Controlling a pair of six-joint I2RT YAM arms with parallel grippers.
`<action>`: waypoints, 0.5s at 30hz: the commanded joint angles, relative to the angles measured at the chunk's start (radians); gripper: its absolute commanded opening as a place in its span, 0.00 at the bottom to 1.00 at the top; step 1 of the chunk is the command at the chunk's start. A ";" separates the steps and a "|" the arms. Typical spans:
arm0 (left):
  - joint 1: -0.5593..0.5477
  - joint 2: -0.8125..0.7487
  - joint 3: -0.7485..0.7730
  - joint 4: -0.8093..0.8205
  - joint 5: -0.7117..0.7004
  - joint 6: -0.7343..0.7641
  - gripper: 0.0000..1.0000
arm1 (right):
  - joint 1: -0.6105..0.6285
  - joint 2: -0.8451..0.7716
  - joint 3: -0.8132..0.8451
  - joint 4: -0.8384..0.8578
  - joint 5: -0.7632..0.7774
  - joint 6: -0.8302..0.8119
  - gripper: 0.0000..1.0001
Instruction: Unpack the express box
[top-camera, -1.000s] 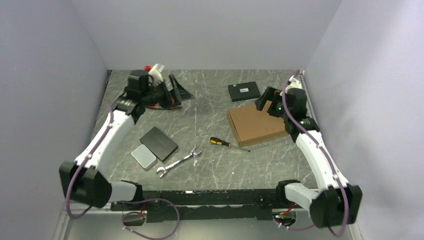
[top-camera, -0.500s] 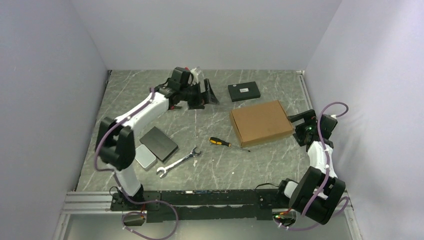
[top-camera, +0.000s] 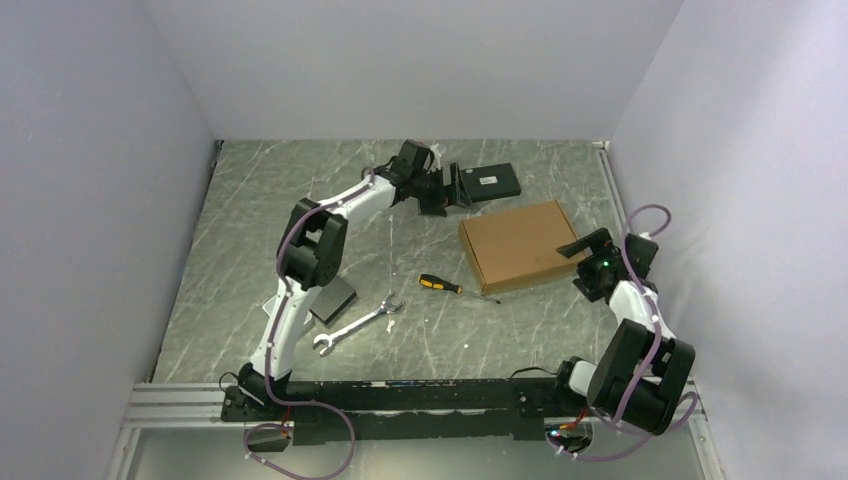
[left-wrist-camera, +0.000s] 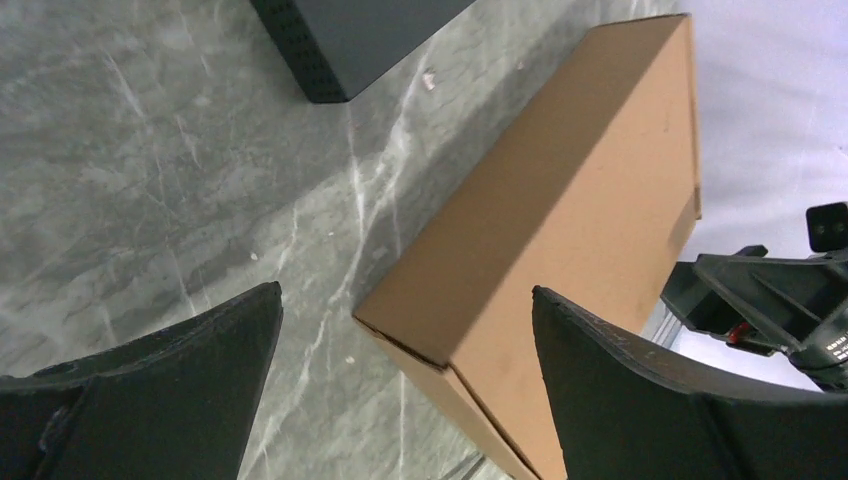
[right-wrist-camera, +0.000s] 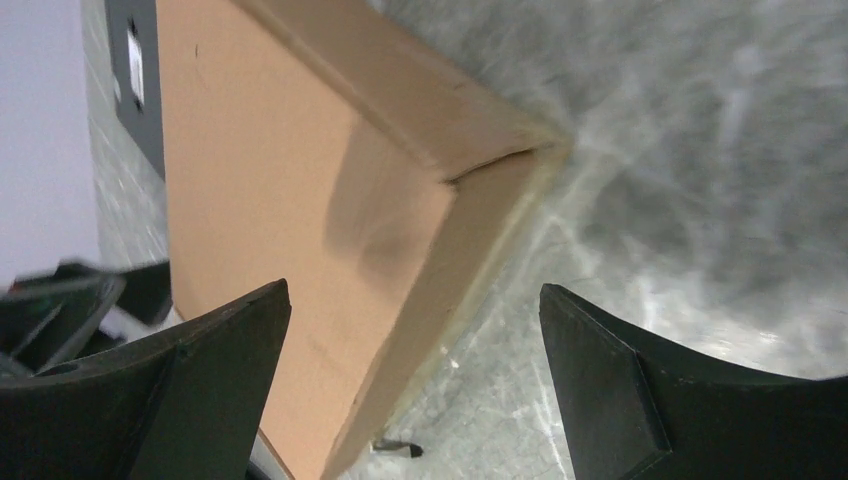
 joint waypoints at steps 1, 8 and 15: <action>-0.010 0.034 0.022 0.111 0.115 -0.059 0.99 | 0.141 0.054 0.076 0.034 -0.038 -0.115 1.00; -0.036 -0.107 -0.286 0.281 0.144 -0.152 0.91 | 0.310 0.162 0.189 0.041 -0.062 -0.183 1.00; -0.040 -0.229 -0.479 0.281 0.169 -0.154 0.86 | 0.310 0.225 0.283 0.019 -0.139 -0.203 1.00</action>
